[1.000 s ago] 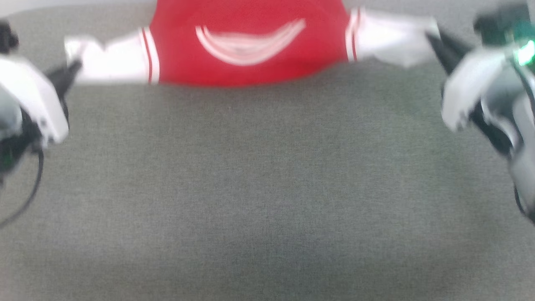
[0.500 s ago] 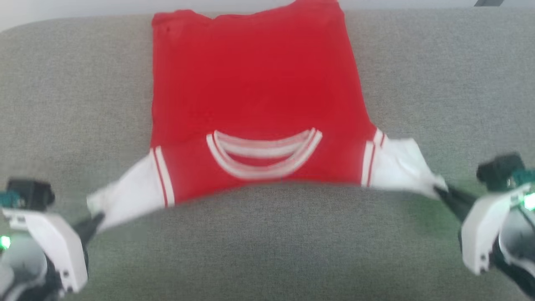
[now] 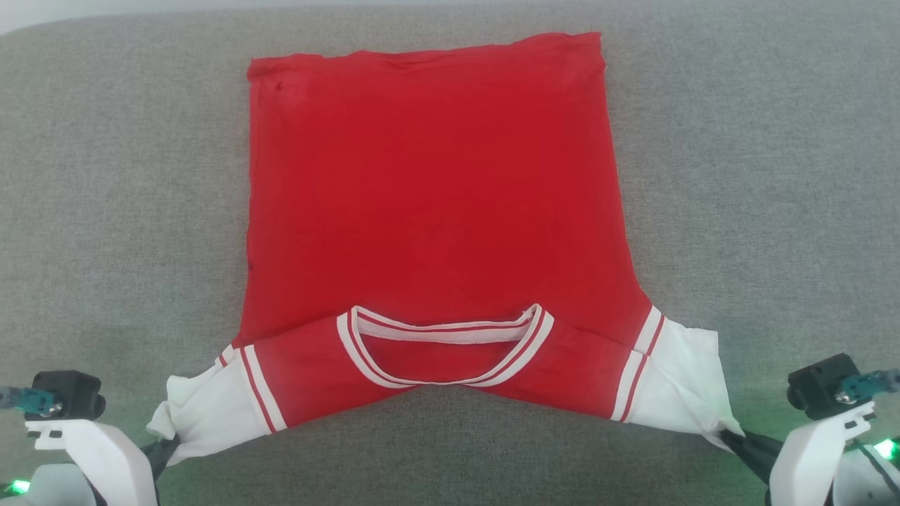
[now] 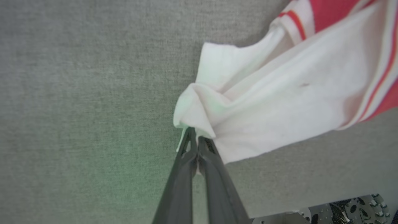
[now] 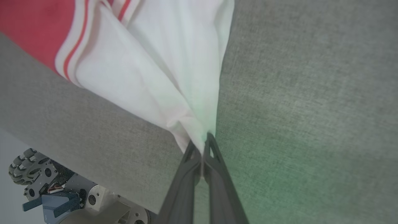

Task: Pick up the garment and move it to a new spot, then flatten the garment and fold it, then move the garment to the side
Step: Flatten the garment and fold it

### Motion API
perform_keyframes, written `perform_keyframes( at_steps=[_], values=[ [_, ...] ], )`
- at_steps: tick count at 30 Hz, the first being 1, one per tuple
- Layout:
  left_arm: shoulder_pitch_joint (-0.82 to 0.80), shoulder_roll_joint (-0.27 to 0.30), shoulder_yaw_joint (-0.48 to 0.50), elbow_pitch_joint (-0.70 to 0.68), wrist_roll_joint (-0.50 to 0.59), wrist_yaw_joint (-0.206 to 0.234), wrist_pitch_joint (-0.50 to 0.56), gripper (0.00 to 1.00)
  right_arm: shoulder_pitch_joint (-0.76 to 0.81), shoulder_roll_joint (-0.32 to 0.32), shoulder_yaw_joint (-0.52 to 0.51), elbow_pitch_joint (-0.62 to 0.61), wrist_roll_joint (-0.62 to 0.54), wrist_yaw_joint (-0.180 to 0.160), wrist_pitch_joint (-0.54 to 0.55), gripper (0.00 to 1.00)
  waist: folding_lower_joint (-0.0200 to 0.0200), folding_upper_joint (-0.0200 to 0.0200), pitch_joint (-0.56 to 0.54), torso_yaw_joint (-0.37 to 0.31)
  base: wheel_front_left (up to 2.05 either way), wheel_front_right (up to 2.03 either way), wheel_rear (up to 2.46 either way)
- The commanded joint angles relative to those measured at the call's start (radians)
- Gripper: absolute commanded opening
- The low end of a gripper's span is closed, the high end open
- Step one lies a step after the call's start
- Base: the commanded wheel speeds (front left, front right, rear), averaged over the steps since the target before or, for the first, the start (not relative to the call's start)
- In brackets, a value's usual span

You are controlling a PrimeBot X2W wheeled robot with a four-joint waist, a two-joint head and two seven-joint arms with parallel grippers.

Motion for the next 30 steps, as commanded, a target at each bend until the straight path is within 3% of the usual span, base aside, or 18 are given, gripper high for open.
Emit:
perform_keyframes(
  at_steps=[1,3,5,7,12,17,22,30],
  values=[
    [-0.002,-0.023,-0.002,0.016,0.004,0.004,-0.007,0.0,-0.004,0.019,-0.001,0.022,-0.011,0.0,0.008,0.0,-0.0001,0.0,0.006,-0.001,0.0,0.0,0.0],
    [-0.015,-0.047,-0.003,0.026,0.007,-0.004,-0.012,0.0,-0.019,0.031,0.013,0.049,-0.025,0.0,0.003,0.04,-0.0001,0.0,0.011,0.0,0.0,0.0,0.0],
    [-0.026,-0.064,-0.005,0.036,0.014,-0.012,-0.014,0.0,-0.04,0.046,0.022,0.079,-0.037,0.0,0.001,0.65,-0.0001,0.0,0.014,0.0,0.0,0.0,0.0],
    [-0.043,-0.08,-0.013,0.042,0.032,-0.018,-0.014,0.0,-0.06,0.059,0.032,0.094,-0.045,0.0,-0.002,1.0,-0.0001,0.0,0.014,0.003,0.0,0.0,0.0],
    [-0.066,-0.102,-0.021,0.047,0.048,-0.03,-0.018,0.0,-0.083,0.061,0.019,0.068,-0.057,-0.001,0.012,1.0,-0.0001,0.0,0.013,0.01,0.0,0.0,0.0],
    [-0.083,-0.12,-0.028,0.045,0.066,-0.032,-0.017,0.0,-0.128,0.062,-0.03,-0.044,-0.064,0.0,0.028,1.0,-0.0001,0.0,0.018,0.02,0.0,0.0,0.0],
    [-0.11,-0.148,-0.041,0.041,0.09,-0.038,-0.005,0.0,-0.246,0.06,-0.06,-0.094,-0.085,0.0,0.046,1.0,-0.0001,0.0,0.039,0.039,0.0,0.0,0.0],
    [-0.204,-0.22,-0.07,0.048,0.138,-0.068,0.025,0.0,-0.594,0.039,-0.019,0.079,-0.117,0.0,0.012,1.0,-0.0001,0.0,0.1,0.113,0.0,0.0,0.0]
  ],
)
